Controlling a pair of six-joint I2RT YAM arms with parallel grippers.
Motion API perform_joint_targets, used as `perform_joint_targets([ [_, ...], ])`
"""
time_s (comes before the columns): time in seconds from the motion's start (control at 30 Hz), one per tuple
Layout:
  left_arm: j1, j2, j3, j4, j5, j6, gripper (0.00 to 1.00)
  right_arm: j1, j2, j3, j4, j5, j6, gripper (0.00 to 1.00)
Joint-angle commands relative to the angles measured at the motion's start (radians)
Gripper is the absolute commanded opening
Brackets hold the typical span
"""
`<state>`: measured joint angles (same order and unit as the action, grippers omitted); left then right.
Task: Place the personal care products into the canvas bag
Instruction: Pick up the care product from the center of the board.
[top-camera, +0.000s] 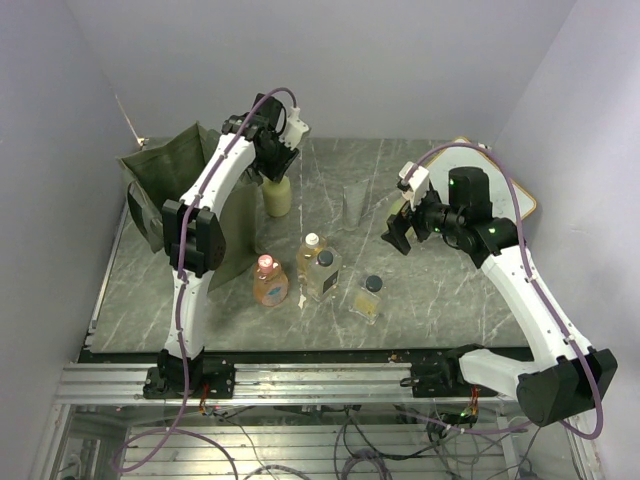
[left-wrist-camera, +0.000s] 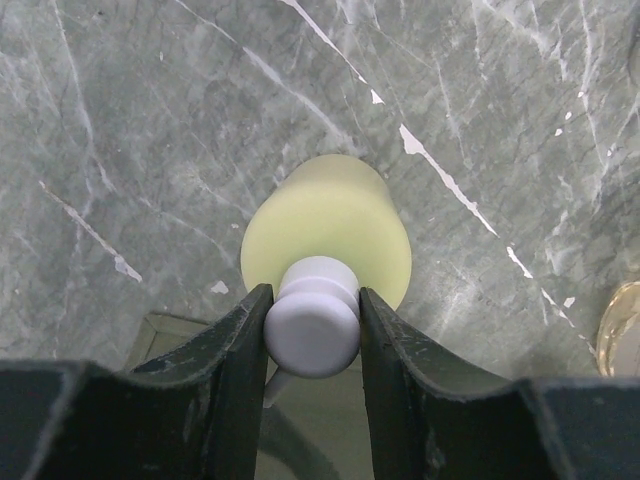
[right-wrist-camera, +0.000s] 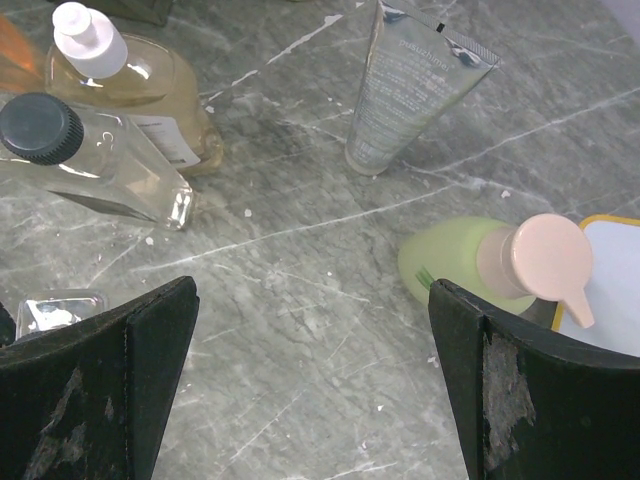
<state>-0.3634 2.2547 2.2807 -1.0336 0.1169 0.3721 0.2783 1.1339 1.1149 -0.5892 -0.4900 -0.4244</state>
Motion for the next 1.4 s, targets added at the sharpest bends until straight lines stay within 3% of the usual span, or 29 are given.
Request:
perform_joint_targets([
  [0.0,0.001,-0.008,-0.003,-0.011,0.028,-0.023,0.44,-0.006,-0.011,-0.014,0.005,-0.02,0.004,1.0],
  [0.13,0.001,-0.017,-0.002,0.001,0.027,-0.01,0.35,-0.015,-0.016,-0.017,0.002,-0.027,0.007,1.0],
  [0.33,0.0,-0.086,-0.012,0.034,0.046,0.009,0.07,-0.025,-0.018,-0.012,-0.006,-0.035,0.01,1.0],
  [0.8,-0.077,-0.308,-0.24,0.151,0.046,0.015,0.07,-0.041,-0.005,-0.012,-0.006,-0.048,0.011,1.0],
  [1.37,-0.16,-0.377,-0.204,0.081,0.128,0.003,0.07,-0.043,0.022,-0.014,-0.005,-0.046,0.007,1.0],
])
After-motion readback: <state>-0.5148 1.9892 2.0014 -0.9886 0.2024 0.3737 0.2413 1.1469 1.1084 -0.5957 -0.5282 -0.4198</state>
